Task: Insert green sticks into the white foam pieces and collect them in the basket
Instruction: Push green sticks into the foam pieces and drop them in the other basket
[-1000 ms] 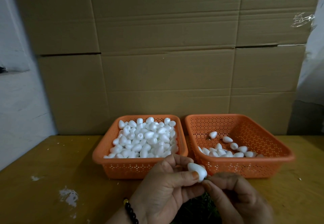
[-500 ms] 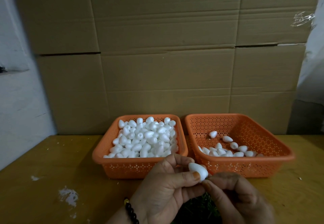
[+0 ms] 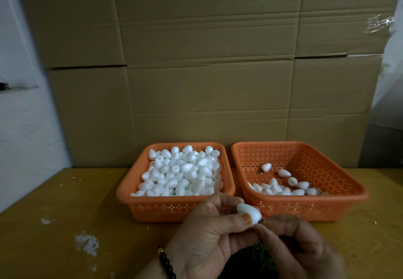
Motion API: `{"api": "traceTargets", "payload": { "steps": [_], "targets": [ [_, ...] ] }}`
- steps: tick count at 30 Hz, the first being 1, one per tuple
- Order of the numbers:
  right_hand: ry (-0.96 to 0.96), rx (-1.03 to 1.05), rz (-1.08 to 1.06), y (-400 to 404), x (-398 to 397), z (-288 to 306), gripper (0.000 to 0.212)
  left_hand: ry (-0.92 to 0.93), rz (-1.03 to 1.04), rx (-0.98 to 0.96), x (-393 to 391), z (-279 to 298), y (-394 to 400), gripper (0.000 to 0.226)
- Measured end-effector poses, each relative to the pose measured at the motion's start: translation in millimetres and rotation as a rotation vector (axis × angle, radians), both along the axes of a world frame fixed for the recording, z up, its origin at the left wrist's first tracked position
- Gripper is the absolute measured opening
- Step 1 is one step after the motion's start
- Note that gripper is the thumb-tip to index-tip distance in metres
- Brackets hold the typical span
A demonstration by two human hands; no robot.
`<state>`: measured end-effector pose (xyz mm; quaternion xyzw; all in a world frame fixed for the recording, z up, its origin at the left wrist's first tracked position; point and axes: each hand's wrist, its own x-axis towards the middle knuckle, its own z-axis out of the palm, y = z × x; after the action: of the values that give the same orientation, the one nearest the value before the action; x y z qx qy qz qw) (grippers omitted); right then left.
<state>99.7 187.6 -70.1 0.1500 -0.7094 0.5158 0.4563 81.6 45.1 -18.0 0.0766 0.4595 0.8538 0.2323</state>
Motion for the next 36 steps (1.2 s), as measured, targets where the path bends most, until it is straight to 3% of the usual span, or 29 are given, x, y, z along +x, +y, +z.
{"api": "traceTargets", "payload": {
  "steps": [4,11,17,22,32,36],
  "targets": [
    [0.016,0.092,-0.043,-1,3,6,0.016,0.000,-0.002,-0.017,-1,-1,0,0.032],
    [-0.061,-0.034,0.029,-1,3,1,0.014,-0.012,-0.025,0.005,-2,-1,-3,0.035],
    [-0.114,-0.110,0.108,-4,3,0,0.035,-0.011,-0.063,0.099,-5,4,-9,0.026],
    [-0.011,0.083,0.036,-3,4,9,0.040,-0.063,-0.074,0.162,-7,3,-11,0.016],
    [0.020,0.209,-0.024,-6,10,15,0.006,-0.278,0.011,0.278,-11,4,-8,0.032],
    [0.007,0.257,0.004,-6,11,15,0.003,-0.330,0.040,0.254,-12,2,-8,0.057]
  ]
}}
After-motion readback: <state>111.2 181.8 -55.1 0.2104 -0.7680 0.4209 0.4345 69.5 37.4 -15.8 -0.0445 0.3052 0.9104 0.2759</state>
